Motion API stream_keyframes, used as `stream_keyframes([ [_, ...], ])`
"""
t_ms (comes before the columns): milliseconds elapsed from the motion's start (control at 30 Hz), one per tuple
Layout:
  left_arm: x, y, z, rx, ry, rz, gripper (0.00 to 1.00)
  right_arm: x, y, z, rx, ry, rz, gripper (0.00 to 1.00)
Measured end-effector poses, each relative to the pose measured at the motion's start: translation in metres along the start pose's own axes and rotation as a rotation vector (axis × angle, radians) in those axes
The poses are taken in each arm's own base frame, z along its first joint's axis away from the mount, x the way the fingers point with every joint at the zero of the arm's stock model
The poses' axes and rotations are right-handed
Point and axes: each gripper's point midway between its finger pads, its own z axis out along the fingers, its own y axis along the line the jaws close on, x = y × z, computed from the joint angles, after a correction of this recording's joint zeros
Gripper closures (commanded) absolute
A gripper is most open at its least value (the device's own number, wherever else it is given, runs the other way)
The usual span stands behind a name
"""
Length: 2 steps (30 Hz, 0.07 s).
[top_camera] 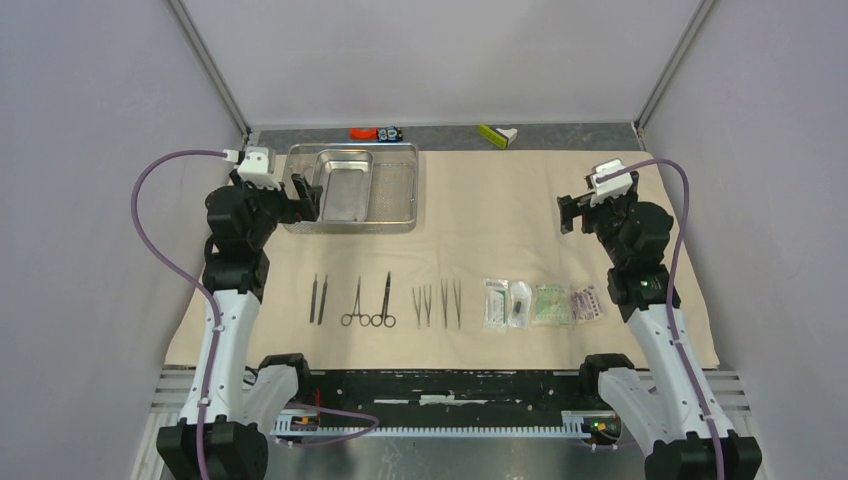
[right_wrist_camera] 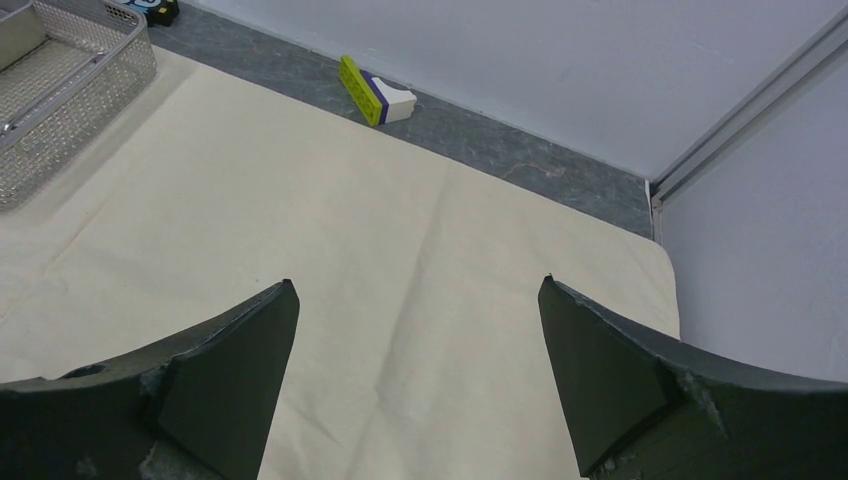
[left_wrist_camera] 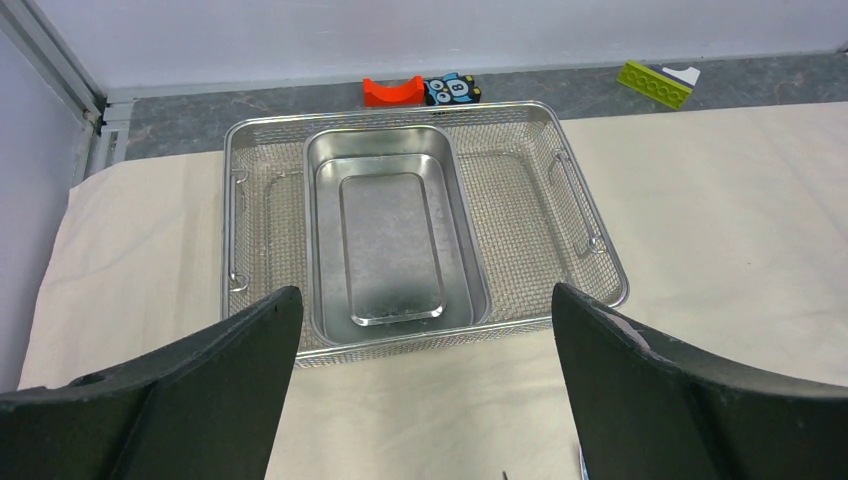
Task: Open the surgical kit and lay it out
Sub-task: Reset both arms
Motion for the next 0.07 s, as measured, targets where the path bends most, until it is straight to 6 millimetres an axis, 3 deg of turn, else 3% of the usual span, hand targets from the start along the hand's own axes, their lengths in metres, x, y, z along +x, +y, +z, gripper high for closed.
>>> stream_keyframes([
  [67,0.0000,0.0000,0.0000,0.000,0.000,0.000,0.00,-0.0003,-0.0001,-0.0002,0.000,-0.001,0.000,0.02],
])
